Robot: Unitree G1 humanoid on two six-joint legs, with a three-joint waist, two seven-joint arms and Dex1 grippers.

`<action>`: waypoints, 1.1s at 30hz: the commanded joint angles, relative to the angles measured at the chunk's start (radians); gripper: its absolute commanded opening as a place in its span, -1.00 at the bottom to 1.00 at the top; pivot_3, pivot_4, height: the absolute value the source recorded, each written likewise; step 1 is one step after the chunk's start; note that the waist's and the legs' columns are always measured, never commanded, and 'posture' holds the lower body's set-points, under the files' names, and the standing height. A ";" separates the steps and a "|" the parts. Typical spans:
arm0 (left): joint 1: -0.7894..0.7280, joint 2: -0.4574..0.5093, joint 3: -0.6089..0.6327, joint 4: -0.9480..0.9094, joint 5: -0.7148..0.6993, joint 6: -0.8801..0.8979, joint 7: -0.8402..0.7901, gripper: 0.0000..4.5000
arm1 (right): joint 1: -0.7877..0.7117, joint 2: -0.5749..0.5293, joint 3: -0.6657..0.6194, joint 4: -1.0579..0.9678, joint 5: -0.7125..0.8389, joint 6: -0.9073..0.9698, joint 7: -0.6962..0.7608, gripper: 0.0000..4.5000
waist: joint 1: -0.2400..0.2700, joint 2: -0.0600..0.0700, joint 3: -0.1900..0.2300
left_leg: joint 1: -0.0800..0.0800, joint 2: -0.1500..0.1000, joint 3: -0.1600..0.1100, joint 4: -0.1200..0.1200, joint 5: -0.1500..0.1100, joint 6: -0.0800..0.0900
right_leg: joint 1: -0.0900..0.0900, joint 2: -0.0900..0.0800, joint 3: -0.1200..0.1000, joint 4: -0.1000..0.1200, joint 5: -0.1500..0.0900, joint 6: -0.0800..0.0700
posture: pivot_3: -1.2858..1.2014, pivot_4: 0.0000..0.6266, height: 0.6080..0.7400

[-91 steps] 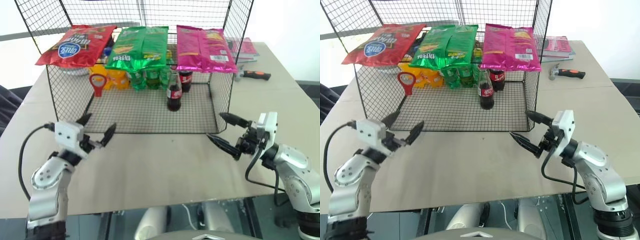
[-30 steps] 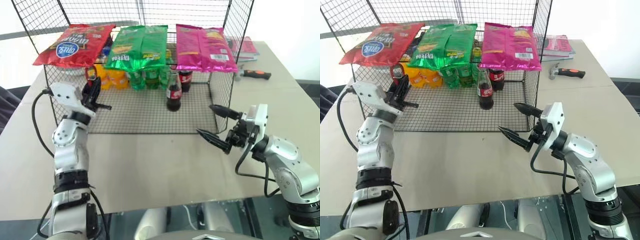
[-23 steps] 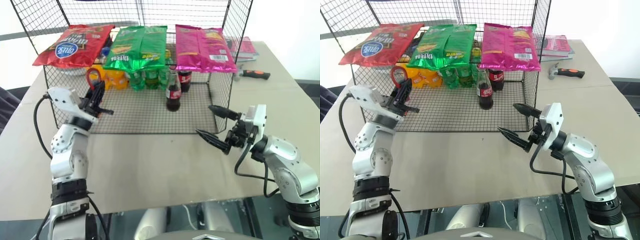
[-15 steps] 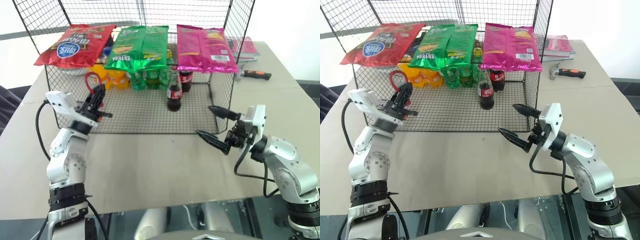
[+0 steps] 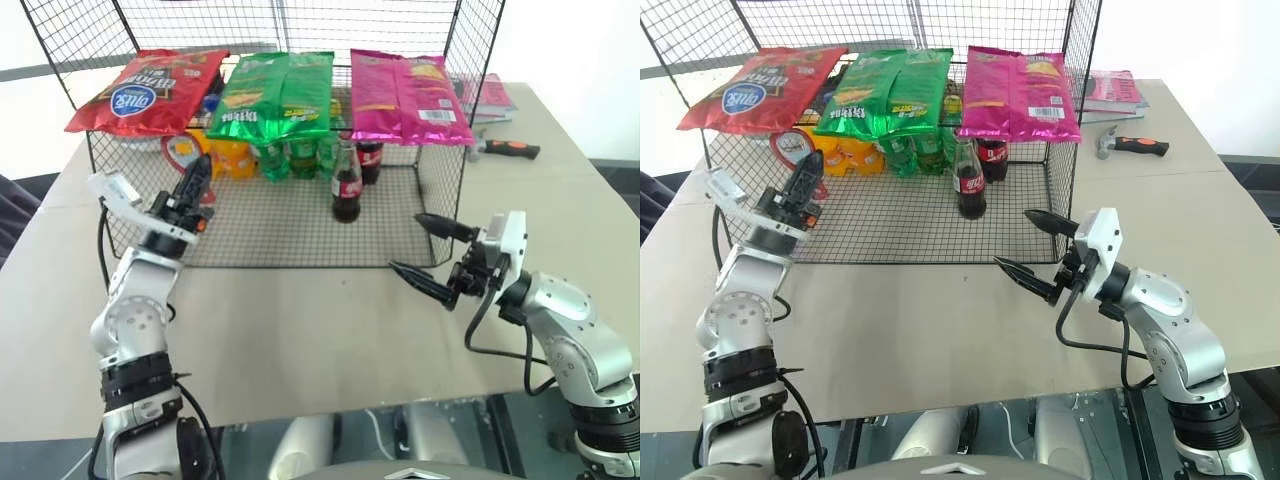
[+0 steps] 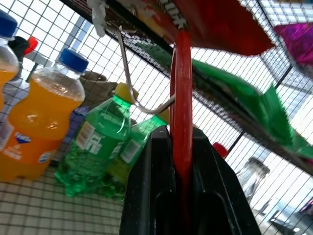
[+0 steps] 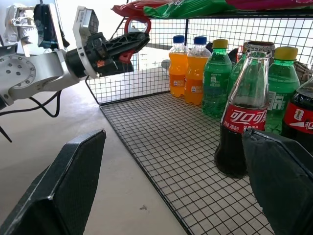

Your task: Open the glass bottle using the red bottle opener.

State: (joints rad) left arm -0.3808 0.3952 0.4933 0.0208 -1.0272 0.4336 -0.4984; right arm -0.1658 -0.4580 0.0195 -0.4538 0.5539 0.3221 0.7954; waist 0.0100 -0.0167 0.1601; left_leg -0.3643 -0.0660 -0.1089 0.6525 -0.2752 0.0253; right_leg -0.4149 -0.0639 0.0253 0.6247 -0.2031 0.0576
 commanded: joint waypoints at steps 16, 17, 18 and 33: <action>0.054 -0.025 0.108 -0.079 -0.338 0.198 0.054 -0.99 | -0.008 0.008 -0.004 -0.011 -0.010 -0.035 0.000 1.00 | 0.001 0.000 0.000 | 0.000 0.000 0.000 0.000 0.000 0.000 | 0.000 0.000 0.000 0.000 0.000 0.000 | 0.03 -0.52 1.00; 0.056 -0.028 0.102 -0.091 -0.362 0.215 0.055 -0.99 | -0.016 0.008 -0.003 -0.007 -0.011 -0.033 -0.002 1.00 | 0.001 0.000 0.000 | 0.000 0.000 0.000 0.000 0.000 0.000 | 0.000 0.000 0.000 0.000 0.000 0.000 | 0.03 -0.52 1.00; 0.059 -0.034 0.094 -0.105 -0.391 0.234 0.058 -0.99 | -0.024 0.009 -0.003 -0.004 -0.013 -0.025 -0.008 1.00 | 0.000 0.000 0.000 | 0.000 0.000 0.000 0.000 0.000 0.000 | 0.000 0.000 0.000 0.000 0.000 0.000 | 0.03 -0.52 1.00; 0.021 -0.119 -0.217 -0.165 -0.398 0.403 -0.059 -0.99 | -0.285 0.065 0.054 -0.003 0.245 0.622 -0.247 1.00 | -0.004 0.000 0.000 | 0.000 0.000 0.001 0.000 0.000 0.000 | 0.000 0.000 0.001 0.000 0.000 -0.001 | 0.03 -0.52 1.00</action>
State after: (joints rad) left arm -0.3460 0.2765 0.2994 -0.1071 -1.4306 0.8199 -0.5231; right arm -0.4066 -0.4067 0.0952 -0.4362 0.7314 0.8583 0.5864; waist 0.0063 -0.0168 0.1601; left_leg -0.3644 -0.0660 -0.1082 0.6526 -0.2751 0.0252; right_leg -0.4152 -0.0636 0.0265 0.6249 -0.2031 0.0569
